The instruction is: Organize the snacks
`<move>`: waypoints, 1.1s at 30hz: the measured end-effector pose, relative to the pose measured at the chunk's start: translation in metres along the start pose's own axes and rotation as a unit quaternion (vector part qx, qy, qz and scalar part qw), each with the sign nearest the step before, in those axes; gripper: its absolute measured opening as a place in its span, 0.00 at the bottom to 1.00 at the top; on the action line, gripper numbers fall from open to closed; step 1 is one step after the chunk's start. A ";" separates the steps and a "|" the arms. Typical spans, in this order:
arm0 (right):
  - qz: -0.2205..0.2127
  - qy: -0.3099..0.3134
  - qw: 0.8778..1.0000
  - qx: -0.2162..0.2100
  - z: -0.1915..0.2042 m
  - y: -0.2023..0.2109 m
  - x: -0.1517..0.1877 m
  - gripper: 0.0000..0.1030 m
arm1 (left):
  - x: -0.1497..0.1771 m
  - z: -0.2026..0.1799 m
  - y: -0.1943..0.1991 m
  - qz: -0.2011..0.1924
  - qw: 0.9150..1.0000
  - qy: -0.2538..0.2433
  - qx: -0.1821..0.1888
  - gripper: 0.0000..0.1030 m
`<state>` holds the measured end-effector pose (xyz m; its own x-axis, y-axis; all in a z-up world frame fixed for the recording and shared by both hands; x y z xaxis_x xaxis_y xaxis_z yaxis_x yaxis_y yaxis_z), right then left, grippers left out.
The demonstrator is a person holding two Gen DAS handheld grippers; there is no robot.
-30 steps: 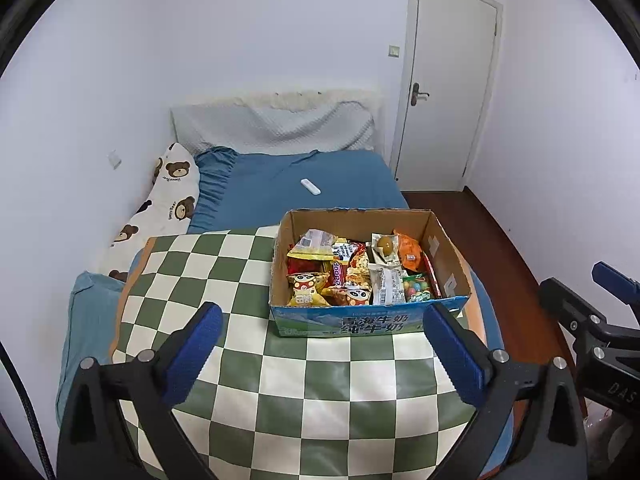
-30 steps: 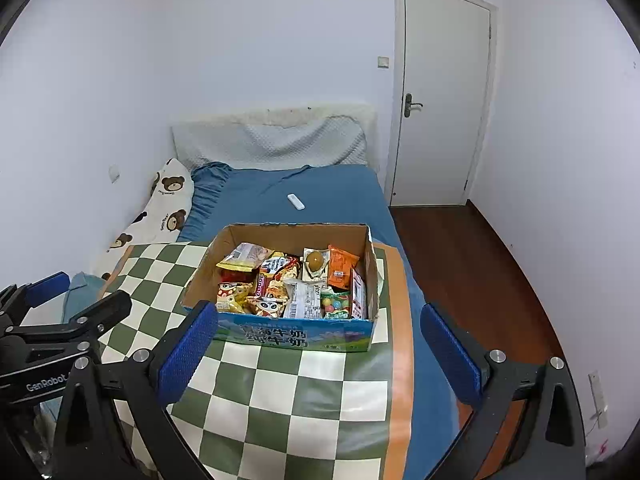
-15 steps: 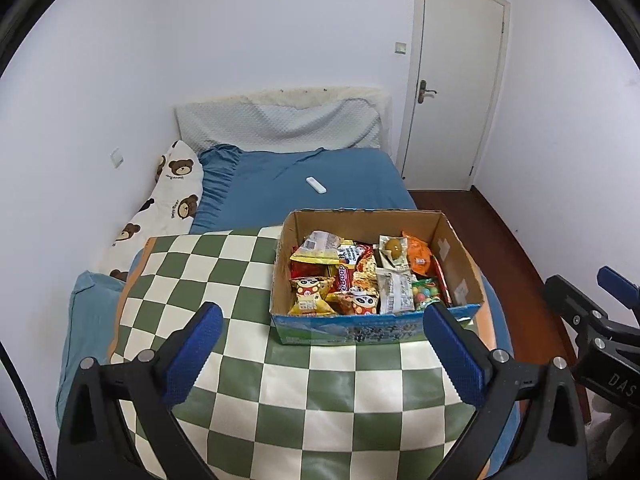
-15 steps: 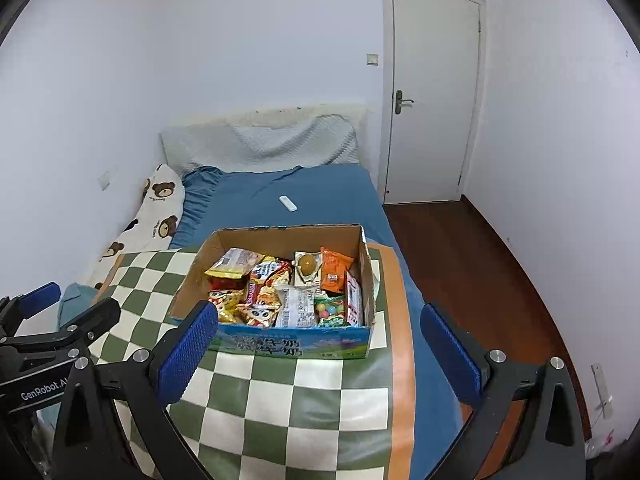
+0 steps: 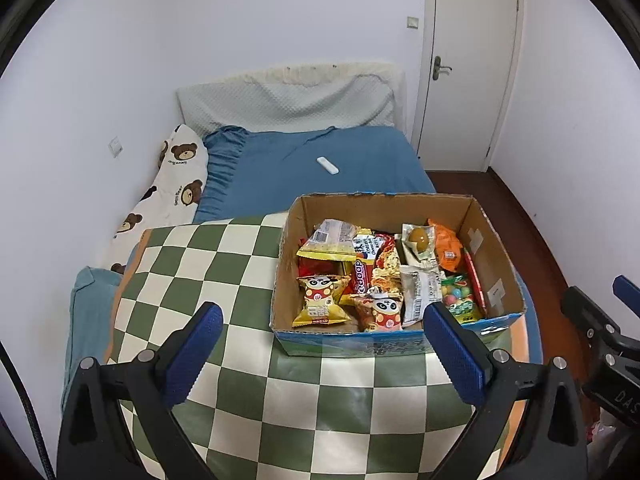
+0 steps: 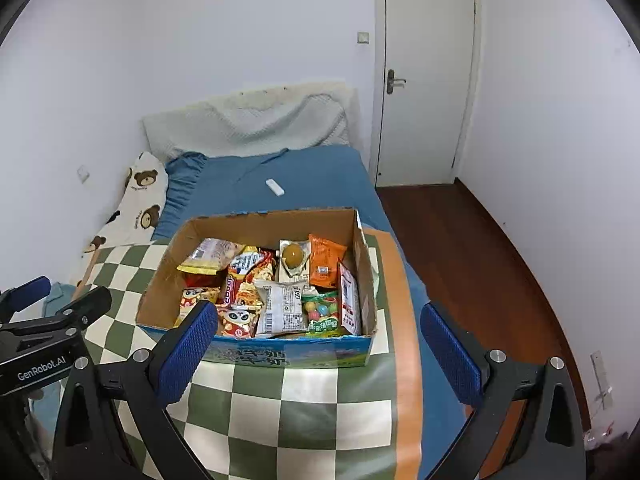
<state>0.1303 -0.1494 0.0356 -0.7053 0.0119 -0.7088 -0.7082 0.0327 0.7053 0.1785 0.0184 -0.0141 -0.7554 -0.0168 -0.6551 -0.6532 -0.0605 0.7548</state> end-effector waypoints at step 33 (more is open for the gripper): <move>0.021 -0.008 1.000 0.013 0.006 -0.030 0.008 1.00 | -0.002 -0.003 -0.016 0.015 1.000 -0.004 0.009 1.00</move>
<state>0.1460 -0.1444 0.0082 -0.7338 0.0291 -0.6787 -0.6766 0.0583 0.7340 0.1909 0.0162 -0.0248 -0.7745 -0.0110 -0.6325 -0.6317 -0.0412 0.7741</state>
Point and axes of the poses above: each gripper's, at about its wrist camera, not at the fingertips, and y roughly against the way its jaws point, z to its left, x to its underside, the point moved 1 cm from there along -y, roughly the way its jaws point, and after that the axes turned 1 degree about -x, right-handed, at the moved point
